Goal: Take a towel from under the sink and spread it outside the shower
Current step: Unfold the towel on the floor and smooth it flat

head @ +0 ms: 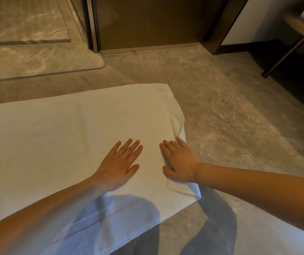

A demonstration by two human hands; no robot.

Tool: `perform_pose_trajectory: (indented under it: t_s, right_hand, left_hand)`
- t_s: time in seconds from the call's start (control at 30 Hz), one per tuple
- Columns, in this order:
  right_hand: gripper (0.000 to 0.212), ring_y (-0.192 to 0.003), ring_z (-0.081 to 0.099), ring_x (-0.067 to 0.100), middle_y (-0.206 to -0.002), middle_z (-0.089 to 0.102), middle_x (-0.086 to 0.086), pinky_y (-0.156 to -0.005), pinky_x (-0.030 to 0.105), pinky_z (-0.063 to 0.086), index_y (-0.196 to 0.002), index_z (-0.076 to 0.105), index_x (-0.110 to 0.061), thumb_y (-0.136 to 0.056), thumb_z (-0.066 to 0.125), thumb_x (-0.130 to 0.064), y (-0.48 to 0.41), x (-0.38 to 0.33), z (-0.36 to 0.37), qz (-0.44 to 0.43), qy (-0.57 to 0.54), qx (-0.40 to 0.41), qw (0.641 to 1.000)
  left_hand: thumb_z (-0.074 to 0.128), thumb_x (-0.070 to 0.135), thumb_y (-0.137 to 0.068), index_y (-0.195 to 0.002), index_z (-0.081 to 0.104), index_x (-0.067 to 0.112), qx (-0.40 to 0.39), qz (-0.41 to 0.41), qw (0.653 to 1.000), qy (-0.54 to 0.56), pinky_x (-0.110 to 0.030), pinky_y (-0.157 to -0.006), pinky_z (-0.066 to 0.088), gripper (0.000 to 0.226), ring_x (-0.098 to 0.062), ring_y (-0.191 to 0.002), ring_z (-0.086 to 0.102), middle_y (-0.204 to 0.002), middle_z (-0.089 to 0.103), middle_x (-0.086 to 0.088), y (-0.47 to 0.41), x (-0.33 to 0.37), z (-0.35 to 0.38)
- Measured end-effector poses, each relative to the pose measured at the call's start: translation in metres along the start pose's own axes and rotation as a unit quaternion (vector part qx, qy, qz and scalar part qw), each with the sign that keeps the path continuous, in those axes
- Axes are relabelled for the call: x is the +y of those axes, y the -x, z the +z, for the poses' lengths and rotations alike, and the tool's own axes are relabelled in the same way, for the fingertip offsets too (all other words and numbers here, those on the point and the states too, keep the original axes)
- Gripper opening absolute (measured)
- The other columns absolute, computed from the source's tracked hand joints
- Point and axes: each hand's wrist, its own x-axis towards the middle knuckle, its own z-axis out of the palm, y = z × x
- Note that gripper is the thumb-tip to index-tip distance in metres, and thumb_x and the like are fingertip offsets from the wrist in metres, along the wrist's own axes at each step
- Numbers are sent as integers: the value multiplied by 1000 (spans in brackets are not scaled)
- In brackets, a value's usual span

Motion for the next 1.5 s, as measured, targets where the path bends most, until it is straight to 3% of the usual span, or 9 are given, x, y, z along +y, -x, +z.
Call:
perform_pose_trajectory:
  t_s: [0.13,0.3,0.53,0.7,0.87,1.1,1.23,1.37,1.5]
  right_hand:
    - [75,-137,35,27,-153,34,9,-118,48,5,-151,22,-8,-89,36,-49,24,35,6,15,17,-12,1000]
    - [68,-147,19,24,-163,14,6,-121,45,4,-156,7,-13,-99,30,-44,40,49,19,52,-2,-25,998]
    - [65,-150,-1,20,-164,-4,3,-121,42,6,-155,-7,-16,-103,19,-44,20,-6,18,64,-84,26,994]
    - [65,-150,-10,17,-162,-10,1,-120,31,-7,-155,-7,-15,-102,16,-46,0,-46,25,71,-153,63,984]
    - [67,-146,-23,13,-162,-17,0,-119,31,-11,-153,-16,-19,-99,6,-51,1,-58,43,102,-160,82,978]
    - [68,-147,-20,14,-162,-13,1,-120,31,-9,-152,-14,-17,-97,5,-51,0,-55,45,91,-159,92,979]
    - [67,-148,-17,17,-162,-12,3,-121,33,-5,-153,-11,-14,-100,12,-47,1,-55,42,92,-156,84,980]
    - [67,-148,-14,20,-162,-11,6,-121,34,-3,-153,-10,-10,-101,17,-44,1,-57,35,101,-140,63,983]
    - [66,-150,-6,22,-163,-5,8,-122,35,4,-154,-4,-9,-103,23,-40,-9,-69,15,137,-181,32,973]
  left_hand:
    - [7,52,-98,-155,3,24,10,-1,1000,4,-38,-118,-6,64,-14,-148,-9,-162,-2,6,0,1,1]
    - [4,53,-96,-154,0,24,8,2,1000,2,-39,-119,-6,65,-15,-148,-11,-161,-4,6,0,1,2]
    - [7,53,-96,-155,2,26,7,-3,1000,21,-40,-119,-6,64,-16,-148,-10,-162,-3,6,-4,4,0]
    - [19,50,-99,-155,11,25,16,13,999,25,-42,-119,-2,62,-18,-149,-5,-162,4,7,-5,4,1]
    - [20,49,-99,-155,7,26,3,11,1000,24,-41,-119,-8,62,-14,-148,-11,-162,-2,6,-5,4,-3]
    - [17,47,-101,-155,10,21,19,-49,999,1,-36,-119,-6,60,-14,-149,-5,-162,2,4,59,-38,-7]
    - [9,51,-101,-154,-2,25,7,-122,993,2,-34,-118,-8,60,-9,-147,-14,-162,-4,5,111,-62,-7]
    - [7,51,-99,-152,-11,27,-11,-137,990,6,-32,-117,-15,60,-8,-144,-22,-161,-13,7,121,-62,-13]
    - [4,51,-99,-151,-11,26,26,-172,985,16,-31,-116,-17,60,-7,-144,-23,-160,-15,9,133,-62,-25]
